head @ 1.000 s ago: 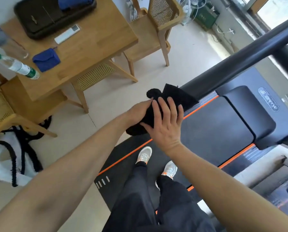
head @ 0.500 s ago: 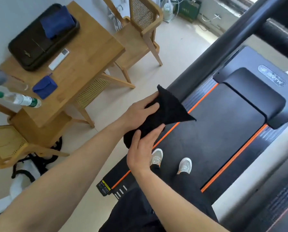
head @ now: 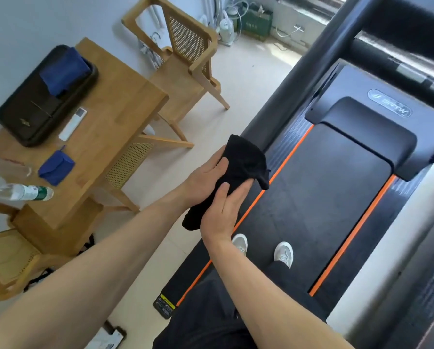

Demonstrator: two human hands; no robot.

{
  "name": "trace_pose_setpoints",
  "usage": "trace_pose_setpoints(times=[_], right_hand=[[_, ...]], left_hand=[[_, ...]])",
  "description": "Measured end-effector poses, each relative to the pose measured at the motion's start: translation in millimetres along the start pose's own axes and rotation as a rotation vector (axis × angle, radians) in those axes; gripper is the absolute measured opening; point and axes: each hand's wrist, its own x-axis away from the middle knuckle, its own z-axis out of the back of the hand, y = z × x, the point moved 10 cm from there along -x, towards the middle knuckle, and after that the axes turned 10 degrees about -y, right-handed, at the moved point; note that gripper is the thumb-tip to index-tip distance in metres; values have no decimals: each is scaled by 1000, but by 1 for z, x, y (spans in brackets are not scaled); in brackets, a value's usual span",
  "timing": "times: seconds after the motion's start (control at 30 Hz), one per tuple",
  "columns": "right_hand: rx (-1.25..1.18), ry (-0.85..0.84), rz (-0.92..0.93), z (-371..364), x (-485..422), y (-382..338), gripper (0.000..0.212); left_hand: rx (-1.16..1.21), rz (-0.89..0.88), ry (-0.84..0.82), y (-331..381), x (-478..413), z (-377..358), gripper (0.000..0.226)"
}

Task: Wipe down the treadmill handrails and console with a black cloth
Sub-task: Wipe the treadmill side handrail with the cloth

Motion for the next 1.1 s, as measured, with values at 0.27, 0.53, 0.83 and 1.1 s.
trace_pose_setpoints(times=[0.27, 0.53, 0.83, 1.1], right_hand=[[-7, 112, -170, 33, -85, -14, 61], [-55, 161, -212, 74, -178, -46, 48], [-78, 130, -221, 117, -292, -82, 62], [32, 122, -72, 111, -275, -98, 55]], left_hand=[[-221, 25, 55, 64, -63, -2, 48], [-291, 54, 99, 136, -151, -5, 57], [-295, 13, 117, 222, -249, -12, 58], [-358, 64, 132, 201, -225, -11, 57]])
